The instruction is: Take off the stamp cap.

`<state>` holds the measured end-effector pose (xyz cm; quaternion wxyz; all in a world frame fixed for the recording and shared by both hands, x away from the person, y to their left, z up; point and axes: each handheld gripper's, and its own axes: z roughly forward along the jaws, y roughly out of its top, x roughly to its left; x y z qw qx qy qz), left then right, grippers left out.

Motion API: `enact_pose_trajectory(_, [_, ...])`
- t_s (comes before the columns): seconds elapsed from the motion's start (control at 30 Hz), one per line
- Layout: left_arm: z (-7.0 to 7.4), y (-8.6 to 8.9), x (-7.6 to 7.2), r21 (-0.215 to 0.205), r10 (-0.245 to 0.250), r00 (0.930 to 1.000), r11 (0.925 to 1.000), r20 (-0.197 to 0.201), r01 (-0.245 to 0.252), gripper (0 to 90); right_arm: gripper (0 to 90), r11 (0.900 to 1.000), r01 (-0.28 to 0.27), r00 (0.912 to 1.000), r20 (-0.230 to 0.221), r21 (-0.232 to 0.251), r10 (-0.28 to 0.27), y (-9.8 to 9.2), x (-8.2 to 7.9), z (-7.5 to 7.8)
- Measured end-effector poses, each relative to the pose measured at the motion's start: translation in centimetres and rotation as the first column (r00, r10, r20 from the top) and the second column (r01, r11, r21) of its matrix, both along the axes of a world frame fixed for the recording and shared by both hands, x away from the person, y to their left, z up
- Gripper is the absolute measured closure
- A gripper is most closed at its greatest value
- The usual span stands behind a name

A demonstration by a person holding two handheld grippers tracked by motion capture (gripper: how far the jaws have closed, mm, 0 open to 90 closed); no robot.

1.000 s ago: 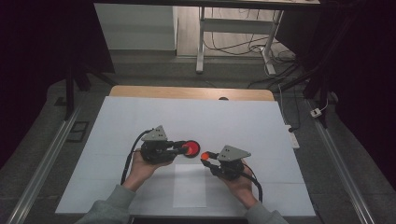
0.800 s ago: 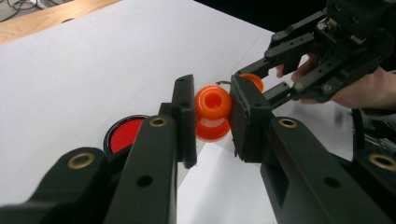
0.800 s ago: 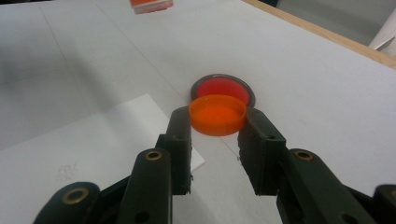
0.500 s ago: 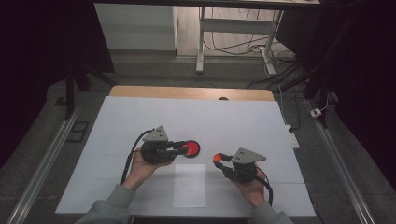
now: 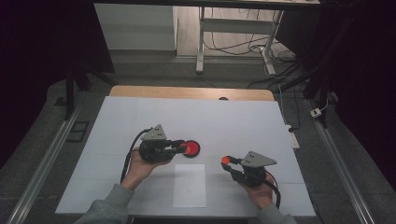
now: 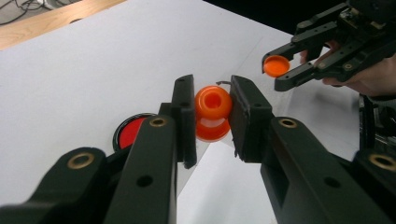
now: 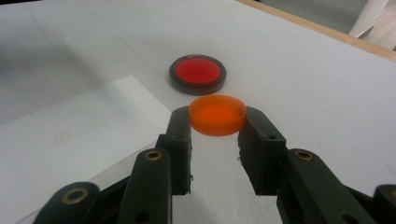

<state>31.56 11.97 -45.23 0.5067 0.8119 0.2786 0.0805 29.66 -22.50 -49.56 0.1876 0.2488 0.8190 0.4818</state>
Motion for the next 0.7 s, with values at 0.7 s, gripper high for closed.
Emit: enact_pose_trajectory(0.7, [0.4, 0.5, 0.0, 0.039, 0.02, 0.9995, 0.999, 0.024, -0.021, 72.8, 64.5, 1.0, 0.023, 0.9997, -0.008, 0.006, -0.023, -2.1, -0.5, -0.1])
